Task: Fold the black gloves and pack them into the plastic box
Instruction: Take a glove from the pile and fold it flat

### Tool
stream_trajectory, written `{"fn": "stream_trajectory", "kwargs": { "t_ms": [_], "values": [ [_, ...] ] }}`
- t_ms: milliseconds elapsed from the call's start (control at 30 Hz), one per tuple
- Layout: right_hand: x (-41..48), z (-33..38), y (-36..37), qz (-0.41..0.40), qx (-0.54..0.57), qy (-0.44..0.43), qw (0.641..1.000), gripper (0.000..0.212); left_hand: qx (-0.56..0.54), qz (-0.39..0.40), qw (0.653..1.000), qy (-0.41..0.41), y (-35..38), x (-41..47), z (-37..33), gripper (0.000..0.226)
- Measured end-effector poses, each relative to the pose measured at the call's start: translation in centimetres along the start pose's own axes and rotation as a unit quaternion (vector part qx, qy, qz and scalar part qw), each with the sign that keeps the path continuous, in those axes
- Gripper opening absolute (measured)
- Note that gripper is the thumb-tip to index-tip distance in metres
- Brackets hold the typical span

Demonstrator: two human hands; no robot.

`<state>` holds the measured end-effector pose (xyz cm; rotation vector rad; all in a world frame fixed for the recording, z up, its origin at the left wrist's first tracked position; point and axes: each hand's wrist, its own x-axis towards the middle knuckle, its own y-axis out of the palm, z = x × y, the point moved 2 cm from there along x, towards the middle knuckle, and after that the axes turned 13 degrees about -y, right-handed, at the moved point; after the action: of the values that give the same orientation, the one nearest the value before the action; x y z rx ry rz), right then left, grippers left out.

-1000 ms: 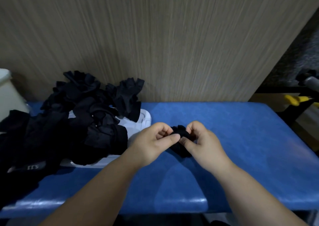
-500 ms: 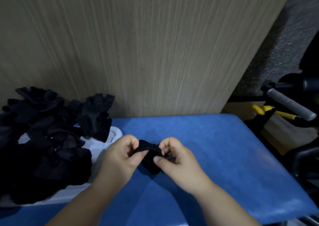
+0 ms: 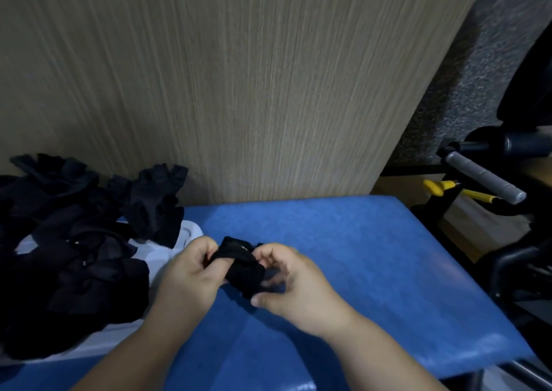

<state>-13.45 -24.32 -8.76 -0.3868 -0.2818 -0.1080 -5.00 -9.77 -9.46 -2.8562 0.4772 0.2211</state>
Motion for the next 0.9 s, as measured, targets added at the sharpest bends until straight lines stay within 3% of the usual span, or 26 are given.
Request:
{"fn": "stream_trajectory", "kwargs": {
  "t_ms": [100,267,433,533,767,900],
  "values": [
    [0.1,-0.5,0.0,-0.037,-0.079,-0.026,0.996,0.029,0.007,0.022,0.999,-0.023,0.3,-0.3,-0.2,0.042],
    [0.1,-0.7,-0.5,-0.106,-0.163,-0.061,0.979,0.038,-0.045,0.039,0.998,-0.027,1.2,-0.7,-0.3,0.028],
    [0.2,-1.2,-0.8,-0.191,-0.083,-0.011,0.978,0.024,0.036,0.072,0.996,0.024,0.9,-1.2,-0.4,0.023],
    [0.2,-1.4,-1.3,-0.226,-0.036,0.019,0.973,0.035,0.047,0.072,0.996,0.037,1.0,-1.5,-0.6,0.024],
    [0.1,-0.3,-0.6,-0.231,-0.030,0.032,0.972,0.030,0.035,0.021,0.998,0.046,1.0,-1.5,-0.8,0.038],
    [0.3,0.4,-0.4,-0.204,0.068,0.045,0.976,0.026,0.052,0.045,0.997,0.021,1.1,-1.4,-0.5,0.033]
  ]
}}
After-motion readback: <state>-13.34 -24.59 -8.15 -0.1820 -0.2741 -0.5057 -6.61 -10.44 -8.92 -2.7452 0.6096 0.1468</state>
